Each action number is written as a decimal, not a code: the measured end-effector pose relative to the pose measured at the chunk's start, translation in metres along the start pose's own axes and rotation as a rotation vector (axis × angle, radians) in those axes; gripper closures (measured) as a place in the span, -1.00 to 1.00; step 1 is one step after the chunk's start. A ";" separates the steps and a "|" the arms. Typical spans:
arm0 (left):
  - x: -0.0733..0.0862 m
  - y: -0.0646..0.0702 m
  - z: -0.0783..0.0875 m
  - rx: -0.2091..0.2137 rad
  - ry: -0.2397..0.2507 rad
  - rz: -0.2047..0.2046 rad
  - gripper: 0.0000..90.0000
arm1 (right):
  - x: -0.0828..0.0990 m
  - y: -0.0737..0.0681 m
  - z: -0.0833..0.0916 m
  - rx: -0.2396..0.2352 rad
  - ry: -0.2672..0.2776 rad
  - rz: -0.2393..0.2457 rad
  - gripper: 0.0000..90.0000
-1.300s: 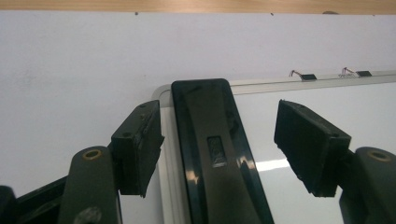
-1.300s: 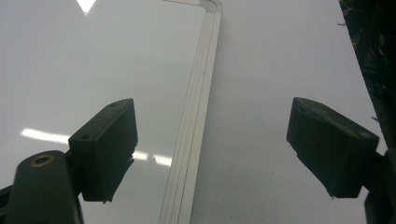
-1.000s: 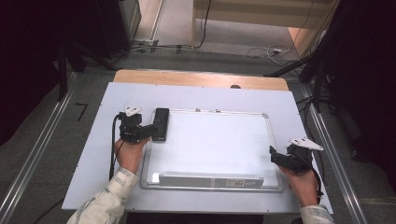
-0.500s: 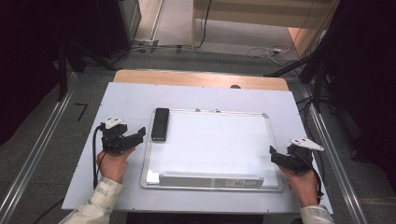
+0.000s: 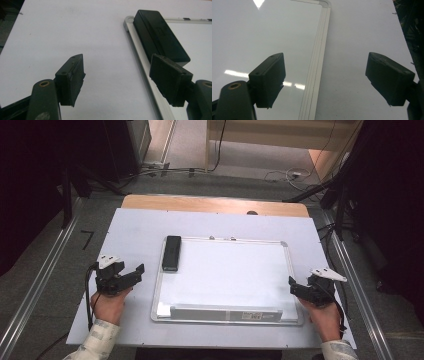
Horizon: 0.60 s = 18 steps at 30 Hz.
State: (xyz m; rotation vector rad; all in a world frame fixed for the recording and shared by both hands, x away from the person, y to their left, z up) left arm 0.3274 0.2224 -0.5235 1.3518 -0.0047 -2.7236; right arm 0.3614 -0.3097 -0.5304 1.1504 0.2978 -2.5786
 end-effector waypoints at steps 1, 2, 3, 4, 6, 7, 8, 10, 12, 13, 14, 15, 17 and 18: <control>0.002 -0.003 0.000 -0.001 -0.006 0.001 -0.37 | 0.000 0.000 0.000 0.000 0.001 -0.001 -0.67; 0.003 -0.003 -0.001 0.001 -0.007 0.007 -0.37 | 0.000 0.000 0.000 -0.001 0.001 0.000 -0.67; 0.004 -0.005 -0.001 -0.005 -0.010 0.004 -0.37 | 0.000 0.000 0.000 -0.001 0.000 -0.001 -0.67; 0.005 -0.006 -0.001 -0.010 -0.013 0.001 -0.37 | 0.000 0.000 0.000 -0.001 0.000 -0.001 -0.67; 0.006 -0.007 -0.002 -0.007 -0.014 -0.002 -0.37 | 0.000 0.000 0.000 -0.002 0.001 0.000 -0.67; 0.007 -0.008 -0.002 -0.010 -0.017 -0.003 -0.37 | 0.000 0.000 0.000 -0.002 0.000 0.000 -0.67; 0.008 -0.009 -0.002 -0.013 -0.018 -0.003 -0.37 | 0.000 0.000 0.000 -0.003 0.000 0.001 -0.67; 0.010 -0.011 -0.002 -0.017 -0.026 -0.002 -0.37 | 0.000 0.000 0.000 -0.002 -0.001 -0.002 -0.67; 0.013 -0.015 -0.003 -0.026 -0.032 0.003 -0.37 | 0.000 0.000 0.000 -0.002 0.000 -0.002 -0.67; 0.014 -0.017 -0.003 -0.029 -0.034 0.009 -0.37 | 0.000 0.000 0.000 -0.003 0.001 0.000 -0.67; 0.015 -0.019 -0.004 -0.034 -0.038 0.009 -0.37 | 0.000 0.000 0.000 -0.004 0.001 0.001 -0.67; 0.016 -0.020 -0.004 -0.039 -0.040 0.010 -0.37 | 0.000 0.001 0.000 -0.004 0.001 0.001 -0.67; 0.018 -0.024 -0.006 -0.050 -0.047 0.013 -0.37 | 0.000 0.000 0.000 -0.005 0.002 0.000 -0.67; 0.020 -0.026 -0.007 -0.057 -0.048 0.016 -0.37 | 0.000 0.000 0.000 -0.005 0.002 0.000 -0.67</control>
Point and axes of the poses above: each handheld gripper's, and its own axes: z roughly backward along the jaws, x roughly out of its underside, y roughly to its right, the point moved 9 cm from there along -z, roughly forward along the jaws, and after that the axes turned 12 degrees about -x, right-handed, at the moved point
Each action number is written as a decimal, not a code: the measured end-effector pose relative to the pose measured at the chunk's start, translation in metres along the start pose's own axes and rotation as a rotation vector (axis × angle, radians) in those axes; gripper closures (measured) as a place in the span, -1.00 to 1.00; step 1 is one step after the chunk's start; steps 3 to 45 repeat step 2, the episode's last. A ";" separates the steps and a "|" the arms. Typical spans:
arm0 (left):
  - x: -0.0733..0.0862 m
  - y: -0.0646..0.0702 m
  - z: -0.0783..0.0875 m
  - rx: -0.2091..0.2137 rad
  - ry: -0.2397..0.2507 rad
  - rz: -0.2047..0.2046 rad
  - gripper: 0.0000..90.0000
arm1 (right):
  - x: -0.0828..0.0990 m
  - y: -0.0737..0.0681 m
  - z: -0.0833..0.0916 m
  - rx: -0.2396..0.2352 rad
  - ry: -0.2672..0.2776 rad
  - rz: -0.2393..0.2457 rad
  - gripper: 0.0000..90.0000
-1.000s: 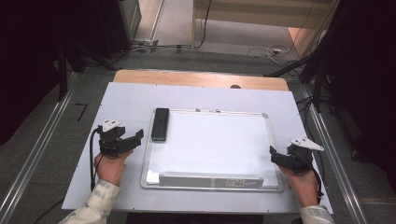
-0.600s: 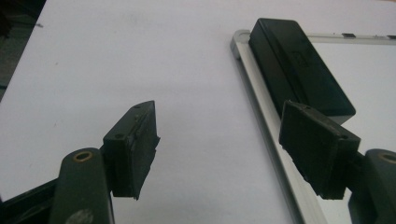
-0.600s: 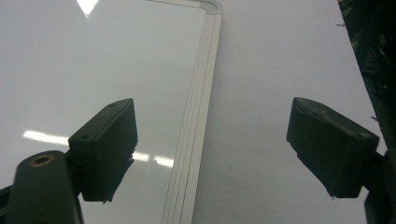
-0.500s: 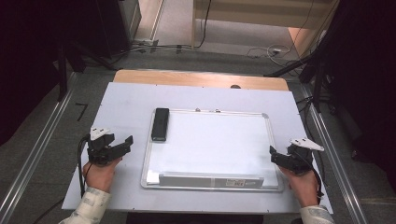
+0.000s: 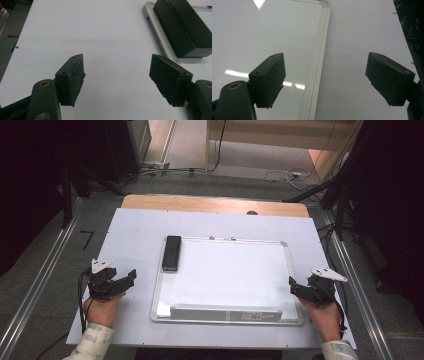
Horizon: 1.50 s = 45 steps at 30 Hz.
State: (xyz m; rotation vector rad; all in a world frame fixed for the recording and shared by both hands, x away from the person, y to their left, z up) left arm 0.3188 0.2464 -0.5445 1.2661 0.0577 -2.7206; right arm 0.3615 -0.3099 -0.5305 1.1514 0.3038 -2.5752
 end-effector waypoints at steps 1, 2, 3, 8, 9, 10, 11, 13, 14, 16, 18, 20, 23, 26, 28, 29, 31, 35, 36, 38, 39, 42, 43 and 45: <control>0.001 -0.002 -0.002 -0.009 0.001 0.000 -0.37 | 0.000 0.000 0.000 0.000 0.000 0.000 -0.67; 0.002 -0.004 -0.003 -0.020 -0.003 0.001 -0.37 | 0.000 0.000 0.000 0.000 0.000 0.000 -0.67; 0.002 -0.004 -0.003 -0.020 -0.003 0.001 -0.37 | 0.000 0.000 0.000 0.000 0.000 0.000 -0.67; 0.002 -0.004 -0.003 -0.020 -0.003 0.001 -0.37 | 0.000 0.000 0.000 0.000 0.000 0.000 -0.67; 0.002 -0.004 -0.003 -0.020 -0.003 0.001 -0.37 | 0.000 0.000 0.000 0.000 0.000 0.000 -0.67; 0.002 -0.004 -0.003 -0.020 -0.003 0.001 -0.37 | 0.000 0.000 0.000 0.000 0.000 0.000 -0.67; 0.002 -0.004 -0.003 -0.020 -0.003 0.001 -0.37 | 0.000 0.000 0.000 0.000 0.000 0.000 -0.67; 0.002 -0.004 -0.003 -0.020 -0.003 0.001 -0.37 | 0.000 0.000 0.000 0.000 0.000 0.000 -0.67; 0.002 -0.004 -0.003 -0.020 -0.003 0.001 -0.37 | 0.000 0.000 0.000 0.000 0.000 0.000 -0.67; 0.002 -0.004 -0.003 -0.020 -0.003 0.001 -0.37 | 0.000 0.000 0.000 0.000 0.000 0.000 -0.67; 0.002 -0.004 -0.003 -0.020 -0.003 0.001 -0.37 | 0.000 0.000 0.000 0.000 0.000 0.000 -0.67; 0.002 -0.004 -0.003 -0.020 -0.003 0.001 -0.37 | 0.000 0.000 0.000 0.000 0.000 0.000 -0.67; 0.002 -0.004 -0.003 -0.020 -0.003 0.001 -0.37 | 0.000 0.000 0.000 0.000 0.000 0.000 -0.67; 0.002 -0.004 -0.003 -0.020 -0.003 0.001 -0.37 | 0.000 0.000 0.000 0.000 0.000 0.000 -0.67; 0.002 -0.004 -0.003 -0.020 -0.003 0.001 -0.37 | 0.000 0.000 0.000 0.000 0.000 0.000 -0.67; 0.002 -0.004 -0.003 -0.020 -0.003 0.001 -0.37 | 0.000 0.000 0.000 0.000 0.000 0.000 -0.67; 0.002 -0.004 -0.003 -0.020 -0.003 0.001 -0.37 | 0.000 0.000 0.000 0.000 0.000 0.000 -0.67; 0.002 -0.004 -0.003 -0.020 -0.003 0.001 -0.37 | 0.000 0.000 0.000 0.000 0.000 0.000 -0.67; 0.002 -0.004 -0.003 -0.020 -0.003 0.001 -0.37 | 0.000 0.000 0.000 0.000 0.000 0.000 -0.67; 0.002 -0.004 -0.003 -0.020 -0.003 0.001 -0.37 | 0.000 0.000 0.000 0.000 0.000 0.000 -0.67; 0.002 -0.004 -0.003 -0.020 -0.003 0.001 -0.37 | 0.000 0.000 0.000 0.000 0.000 0.000 -0.67; 0.002 -0.004 -0.003 -0.020 -0.003 0.001 -0.37 | 0.000 0.000 0.000 0.000 0.000 0.000 -0.67; 0.002 -0.004 -0.003 -0.020 -0.003 0.001 -0.37 | 0.000 0.000 0.000 0.000 0.000 0.000 -0.67; 0.002 -0.004 -0.003 -0.020 -0.003 0.001 -0.37 | 0.000 0.000 0.000 0.000 0.000 0.000 -0.67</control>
Point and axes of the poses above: each handheld gripper's, and its own axes: z roughly backward along the jaws, x roughly out of its underside, y roughly to its right, the point moved 9 cm from there along -z, roughly forward along the jaws, and after that the axes turned 12 degrees about -x, right-handed, at the moved point
